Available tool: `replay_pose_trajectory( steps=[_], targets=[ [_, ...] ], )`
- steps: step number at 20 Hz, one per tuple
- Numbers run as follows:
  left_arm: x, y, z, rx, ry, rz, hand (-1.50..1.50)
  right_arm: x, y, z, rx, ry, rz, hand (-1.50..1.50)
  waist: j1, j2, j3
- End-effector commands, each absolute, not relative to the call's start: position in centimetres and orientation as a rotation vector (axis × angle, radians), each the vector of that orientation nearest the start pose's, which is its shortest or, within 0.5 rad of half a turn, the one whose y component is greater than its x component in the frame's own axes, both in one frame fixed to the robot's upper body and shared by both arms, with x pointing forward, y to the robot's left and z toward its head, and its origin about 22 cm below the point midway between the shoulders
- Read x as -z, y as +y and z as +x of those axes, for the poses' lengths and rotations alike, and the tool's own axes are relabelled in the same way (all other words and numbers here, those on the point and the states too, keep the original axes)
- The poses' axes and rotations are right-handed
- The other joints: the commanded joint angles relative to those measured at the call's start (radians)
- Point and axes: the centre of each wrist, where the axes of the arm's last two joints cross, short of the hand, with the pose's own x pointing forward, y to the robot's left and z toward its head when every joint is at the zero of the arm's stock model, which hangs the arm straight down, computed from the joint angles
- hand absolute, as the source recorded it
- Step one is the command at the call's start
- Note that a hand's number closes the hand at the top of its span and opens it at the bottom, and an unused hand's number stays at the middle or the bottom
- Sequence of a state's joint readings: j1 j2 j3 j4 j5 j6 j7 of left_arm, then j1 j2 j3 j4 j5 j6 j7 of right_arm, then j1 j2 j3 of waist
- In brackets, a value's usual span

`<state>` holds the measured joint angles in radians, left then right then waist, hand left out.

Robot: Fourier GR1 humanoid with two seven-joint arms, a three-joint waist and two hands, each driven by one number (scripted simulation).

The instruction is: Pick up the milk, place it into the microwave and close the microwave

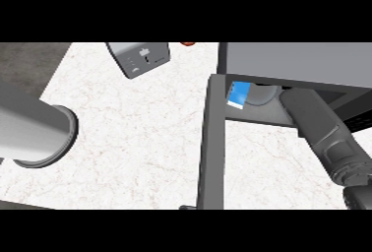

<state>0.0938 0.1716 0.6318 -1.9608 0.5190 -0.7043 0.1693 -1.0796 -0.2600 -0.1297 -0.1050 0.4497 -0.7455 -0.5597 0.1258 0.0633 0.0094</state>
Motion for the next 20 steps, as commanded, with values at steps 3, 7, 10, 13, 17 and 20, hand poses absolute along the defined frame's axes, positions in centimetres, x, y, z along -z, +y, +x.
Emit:
replay_pose_trajectory(
  steps=[3, 7, 10, 13, 17, 20],
  targets=[
    [-10.2, 37.9, 17.2, 0.219, -1.903, -0.219, -1.50, -3.8, -22.1, 44.1, -0.406, -1.869, -0.841, -1.50, -0.019, -0.009, -0.003],
    [-9.0, 36.9, 17.5, 0.262, -1.880, -0.299, -1.50, -2.4, -20.5, 43.6, -0.358, -1.901, -0.690, -1.50, -0.035, -0.020, -0.005],
    [-8.8, 37.3, 16.7, 0.269, -1.905, -0.309, -1.50, -2.0, -21.9, 43.3, -0.290, -1.919, -0.605, -1.50, -0.036, -0.027, -0.005],
    [-9.5, 36.0, 17.7, 0.288, -1.897, -0.348, -1.50, -1.0, -23.5, 42.6, -0.237, -1.907, -0.489, -1.50, -0.054, -0.032, -0.004],
    [-9.7, 35.0, 18.3, 0.310, -1.877, -0.375, -1.50, 1.2, -24.1, 41.3, -0.193, -1.900, -0.390, -1.50, -0.073, -0.041, -0.006],
    [-9.8, 32.9, 18.0, 0.314, -1.868, -0.408, 1.50, 3.2, -21.8, 40.2, -0.118, -1.871, -0.286, -1.50, -0.081, -0.046, -0.006]
  ],
)
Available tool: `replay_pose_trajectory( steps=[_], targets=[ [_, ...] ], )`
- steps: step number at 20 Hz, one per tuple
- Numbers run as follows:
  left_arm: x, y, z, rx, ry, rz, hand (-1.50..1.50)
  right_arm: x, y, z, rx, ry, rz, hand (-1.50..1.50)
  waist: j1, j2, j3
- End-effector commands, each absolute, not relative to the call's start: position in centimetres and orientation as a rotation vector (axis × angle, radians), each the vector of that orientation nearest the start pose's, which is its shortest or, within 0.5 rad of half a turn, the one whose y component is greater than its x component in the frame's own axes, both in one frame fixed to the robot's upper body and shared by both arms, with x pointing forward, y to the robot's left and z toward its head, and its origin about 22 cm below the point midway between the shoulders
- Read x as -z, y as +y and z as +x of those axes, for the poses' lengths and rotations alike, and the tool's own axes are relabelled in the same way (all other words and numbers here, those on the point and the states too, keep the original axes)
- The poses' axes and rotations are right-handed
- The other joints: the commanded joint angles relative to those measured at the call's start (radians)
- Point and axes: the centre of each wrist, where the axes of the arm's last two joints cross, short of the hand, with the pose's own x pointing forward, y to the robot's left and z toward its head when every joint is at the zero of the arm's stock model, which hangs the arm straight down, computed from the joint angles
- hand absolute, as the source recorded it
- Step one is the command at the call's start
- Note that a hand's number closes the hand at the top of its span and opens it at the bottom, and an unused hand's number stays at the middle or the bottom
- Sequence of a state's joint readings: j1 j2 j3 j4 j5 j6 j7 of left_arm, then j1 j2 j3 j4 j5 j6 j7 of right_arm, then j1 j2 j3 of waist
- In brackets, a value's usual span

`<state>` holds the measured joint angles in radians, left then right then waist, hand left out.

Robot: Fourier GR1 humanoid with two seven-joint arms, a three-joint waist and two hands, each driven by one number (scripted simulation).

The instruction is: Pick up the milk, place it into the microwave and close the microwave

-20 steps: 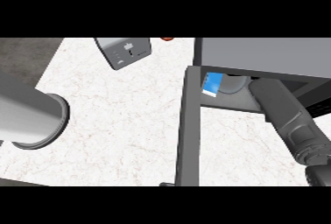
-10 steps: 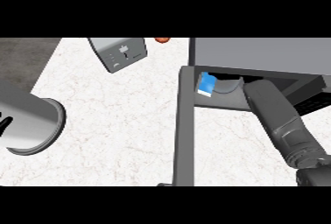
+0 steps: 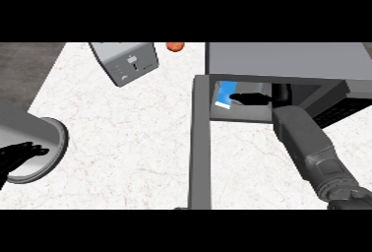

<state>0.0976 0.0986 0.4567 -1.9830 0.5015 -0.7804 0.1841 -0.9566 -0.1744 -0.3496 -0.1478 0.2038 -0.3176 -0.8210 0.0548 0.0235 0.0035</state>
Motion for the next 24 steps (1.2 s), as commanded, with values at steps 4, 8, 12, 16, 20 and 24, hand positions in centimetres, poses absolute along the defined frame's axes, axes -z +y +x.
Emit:
replay_pose_trajectory(
  steps=[4, 8, 12, 16, 20, 24],
  targets=[
    [-10.6, 31.6, 18.7, 0.330, -1.846, -0.438, 1.50, 4.5, -22.8, 39.1, -0.086, -1.872, -0.131, -1.50, -0.032, -0.015, -0.001],
    [-10.1, 29.4, 18.9, 0.339, -1.809, -0.459, 1.50, 8.1, -21.0, 36.3, -0.067, -1.861, -0.070, -1.50, -0.052, -0.024, -0.003],
    [-8.4, 28.7, 19.7, 0.345, -1.769, -0.492, 1.50, 10.6, -23.3, 33.3, -0.044, -1.859, -0.063, -1.50, -0.060, -0.025, -0.004],
    [-10.3, 26.4, 18.8, 0.380, -1.766, -0.512, 1.50, 11.6, -22.0, 31.6, -0.068, -1.838, -0.037, -1.50, -0.072, -0.033, -0.004],
    [-9.7, 24.4, 21.6, 0.481, -1.763, -0.499, 1.50, 11.6, -24.6, 29.9, -0.060, -1.835, -0.056, -1.50, -0.096, -0.035, -0.006],
    [-8.2, 22.2, 21.2, 0.501, -1.744, -0.502, 1.50, 13.1, -24.8, 25.5, -0.037, -1.836, -0.088, -1.50, -0.099, -0.036, -0.006]
  ],
)
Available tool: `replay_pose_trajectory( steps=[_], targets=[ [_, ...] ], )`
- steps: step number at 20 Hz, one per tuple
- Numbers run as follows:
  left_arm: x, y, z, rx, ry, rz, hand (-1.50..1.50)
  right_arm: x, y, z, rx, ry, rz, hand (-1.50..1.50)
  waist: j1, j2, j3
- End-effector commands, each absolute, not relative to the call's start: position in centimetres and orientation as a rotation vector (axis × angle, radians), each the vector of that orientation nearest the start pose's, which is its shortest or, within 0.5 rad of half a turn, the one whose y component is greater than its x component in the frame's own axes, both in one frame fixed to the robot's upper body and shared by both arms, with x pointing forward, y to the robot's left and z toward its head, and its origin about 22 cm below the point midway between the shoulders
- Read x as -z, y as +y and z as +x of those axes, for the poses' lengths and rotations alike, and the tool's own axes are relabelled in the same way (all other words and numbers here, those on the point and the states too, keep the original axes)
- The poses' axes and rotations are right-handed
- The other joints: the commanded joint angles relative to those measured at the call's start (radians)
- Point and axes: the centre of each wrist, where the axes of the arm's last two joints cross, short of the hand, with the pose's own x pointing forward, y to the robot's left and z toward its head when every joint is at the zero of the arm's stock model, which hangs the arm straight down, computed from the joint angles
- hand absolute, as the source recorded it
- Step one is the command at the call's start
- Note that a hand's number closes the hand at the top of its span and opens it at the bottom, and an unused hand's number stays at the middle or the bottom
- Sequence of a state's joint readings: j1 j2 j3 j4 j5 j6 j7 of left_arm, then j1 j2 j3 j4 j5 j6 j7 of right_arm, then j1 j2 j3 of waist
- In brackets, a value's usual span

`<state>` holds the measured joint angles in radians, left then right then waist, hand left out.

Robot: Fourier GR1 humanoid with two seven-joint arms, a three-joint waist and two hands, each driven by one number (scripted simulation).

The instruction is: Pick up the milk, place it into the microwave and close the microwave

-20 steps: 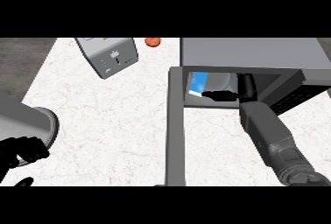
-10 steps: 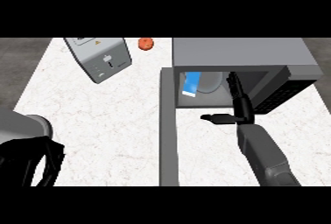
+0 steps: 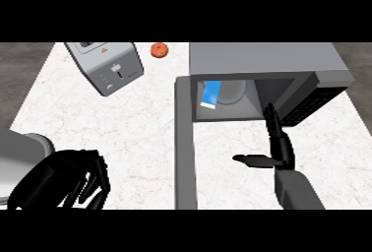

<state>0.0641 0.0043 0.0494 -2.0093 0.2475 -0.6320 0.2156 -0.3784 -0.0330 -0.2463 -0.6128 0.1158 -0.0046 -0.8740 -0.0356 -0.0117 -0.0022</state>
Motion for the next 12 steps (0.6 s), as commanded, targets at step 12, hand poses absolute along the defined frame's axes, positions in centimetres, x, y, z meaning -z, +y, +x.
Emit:
replay_pose_trajectory(
  steps=[12],
  targets=[
    [-4.8, 12.2, 25.6, 0.842, -1.636, -0.501, 1.50, 10.0, -30.3, 16.0, -0.056, -1.885, -0.108, -1.50, -0.014, 0.011, 0.001]
  ],
)
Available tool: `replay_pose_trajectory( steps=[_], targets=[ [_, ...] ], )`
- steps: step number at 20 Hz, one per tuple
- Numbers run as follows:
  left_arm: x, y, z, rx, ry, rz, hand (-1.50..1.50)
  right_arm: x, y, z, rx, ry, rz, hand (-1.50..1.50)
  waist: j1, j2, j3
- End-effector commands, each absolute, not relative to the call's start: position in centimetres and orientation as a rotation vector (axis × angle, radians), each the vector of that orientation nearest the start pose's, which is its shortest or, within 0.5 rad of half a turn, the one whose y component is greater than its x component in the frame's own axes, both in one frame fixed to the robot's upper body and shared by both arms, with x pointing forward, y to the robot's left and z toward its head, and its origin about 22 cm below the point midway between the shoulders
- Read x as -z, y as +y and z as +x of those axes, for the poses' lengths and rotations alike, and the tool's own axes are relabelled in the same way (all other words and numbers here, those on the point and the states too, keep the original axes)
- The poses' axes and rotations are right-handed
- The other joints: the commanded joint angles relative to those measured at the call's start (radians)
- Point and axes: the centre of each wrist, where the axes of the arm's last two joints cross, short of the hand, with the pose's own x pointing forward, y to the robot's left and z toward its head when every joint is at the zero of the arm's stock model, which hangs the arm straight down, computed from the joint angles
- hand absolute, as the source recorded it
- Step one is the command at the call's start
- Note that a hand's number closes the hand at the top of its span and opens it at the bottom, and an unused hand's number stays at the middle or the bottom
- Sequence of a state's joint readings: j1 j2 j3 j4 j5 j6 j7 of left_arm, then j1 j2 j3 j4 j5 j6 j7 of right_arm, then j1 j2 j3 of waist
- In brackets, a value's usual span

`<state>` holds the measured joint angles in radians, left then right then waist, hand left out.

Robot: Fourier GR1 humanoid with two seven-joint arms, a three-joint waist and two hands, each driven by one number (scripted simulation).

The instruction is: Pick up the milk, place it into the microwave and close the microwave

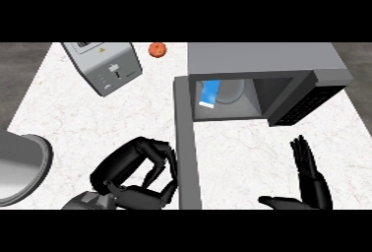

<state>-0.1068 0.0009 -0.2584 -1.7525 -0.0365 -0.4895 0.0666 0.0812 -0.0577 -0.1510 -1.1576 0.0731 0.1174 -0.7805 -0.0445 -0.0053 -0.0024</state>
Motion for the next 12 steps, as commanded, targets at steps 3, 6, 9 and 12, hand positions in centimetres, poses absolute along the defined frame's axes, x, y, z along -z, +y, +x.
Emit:
replay_pose_trajectory(
  steps=[3, 6, 9, 12],
  targets=[
    [-0.7, 10.5, 25.3, 0.856, -1.617, -0.503, 1.50, 7.6, -32.0, 16.9, -0.110, -1.907, -0.117, -1.50, 0.013, 0.007, 0.001],
    [2.5, 9.8, 25.3, 0.885, -1.620, -0.447, 1.50, 6.6, -31.0, 14.1, -0.143, -1.935, -0.091, -1.50, 0.001, 0.008, 0.000],
    [3.5, 7.9, 25.6, 0.853, -1.711, -0.420, 1.50, 4.0, -31.7, 13.4, -0.116, -1.972, 0.014, -1.50, -0.008, 0.008, -0.001],
    [5.6, 7.2, 26.0, 0.811, -1.753, -0.379, 1.50, 3.1, -30.3, 13.8, -0.092, -2.015, 0.045, -1.50, -0.020, 0.014, -0.001]
  ],
)
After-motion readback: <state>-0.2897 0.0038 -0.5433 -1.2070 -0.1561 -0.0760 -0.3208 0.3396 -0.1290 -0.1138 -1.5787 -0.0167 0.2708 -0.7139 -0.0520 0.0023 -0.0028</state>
